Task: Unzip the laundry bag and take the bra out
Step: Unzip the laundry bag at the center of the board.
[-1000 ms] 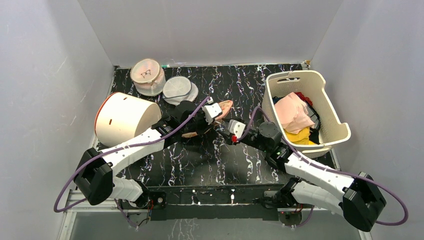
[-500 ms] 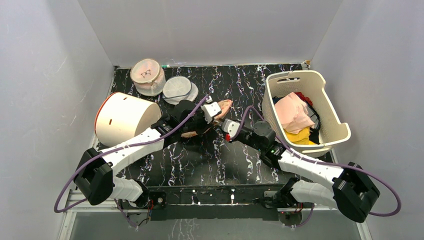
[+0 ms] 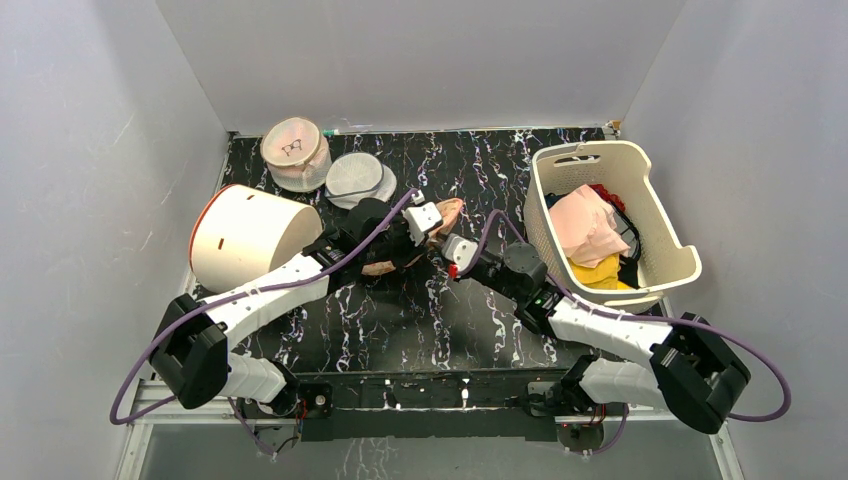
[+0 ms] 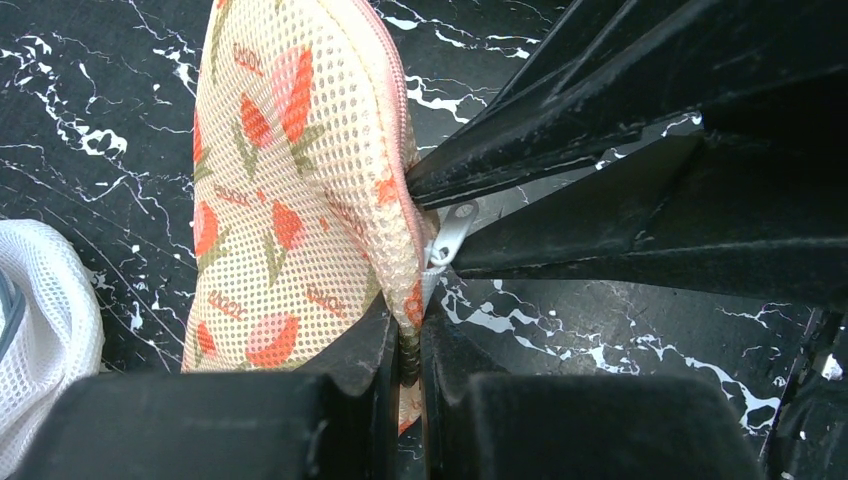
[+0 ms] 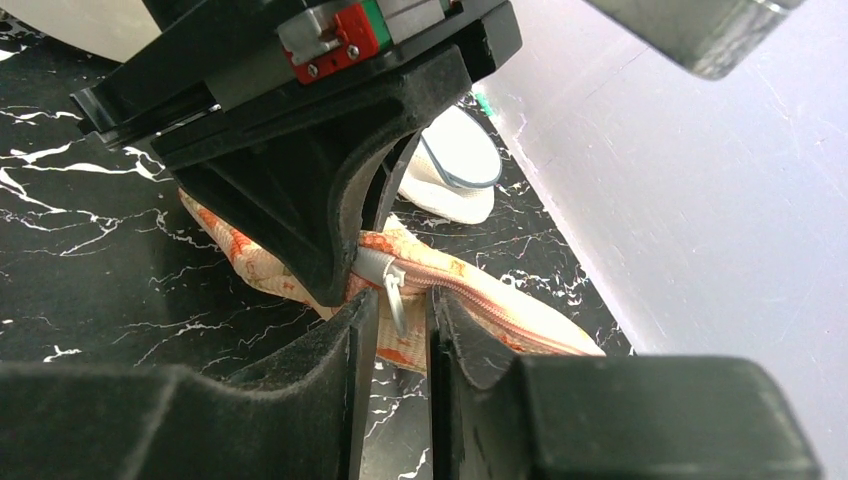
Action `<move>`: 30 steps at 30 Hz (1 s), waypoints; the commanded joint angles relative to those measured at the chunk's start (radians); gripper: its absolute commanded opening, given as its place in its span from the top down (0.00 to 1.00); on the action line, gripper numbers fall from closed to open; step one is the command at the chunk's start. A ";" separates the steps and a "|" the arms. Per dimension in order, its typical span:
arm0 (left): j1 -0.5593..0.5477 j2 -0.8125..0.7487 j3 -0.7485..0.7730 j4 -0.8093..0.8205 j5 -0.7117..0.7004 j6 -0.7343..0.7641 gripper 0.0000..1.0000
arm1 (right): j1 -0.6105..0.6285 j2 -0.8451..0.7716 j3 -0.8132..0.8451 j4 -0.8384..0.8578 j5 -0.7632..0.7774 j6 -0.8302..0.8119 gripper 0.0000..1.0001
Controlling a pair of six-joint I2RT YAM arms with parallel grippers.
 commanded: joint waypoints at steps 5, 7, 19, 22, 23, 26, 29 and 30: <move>0.002 -0.020 0.044 0.014 0.078 -0.012 1.00 | 0.009 0.033 0.007 0.123 0.044 0.015 0.82; 0.002 -0.020 0.043 0.014 0.081 -0.013 1.00 | 0.010 0.041 0.000 0.136 0.055 0.015 0.83; 0.002 -0.024 0.042 0.012 0.055 -0.006 1.00 | 0.019 0.034 -0.019 0.135 0.131 0.060 1.00; 0.002 -0.026 0.038 0.016 0.038 0.003 1.00 | 0.019 -0.010 -0.012 0.080 0.200 0.113 1.00; 0.002 -0.028 0.037 0.016 0.034 0.007 1.00 | 0.019 -0.025 -0.007 0.059 0.232 0.143 1.00; 0.002 -0.027 0.037 0.012 0.027 0.021 1.00 | 0.015 -0.061 0.070 -0.100 0.395 0.333 1.00; 0.002 -0.028 0.034 0.011 0.019 0.028 1.00 | -0.021 -0.067 0.176 -0.344 0.459 0.446 1.00; 0.003 -0.029 0.033 0.010 0.018 0.031 1.00 | -0.031 -0.077 0.188 -0.384 0.460 0.461 1.00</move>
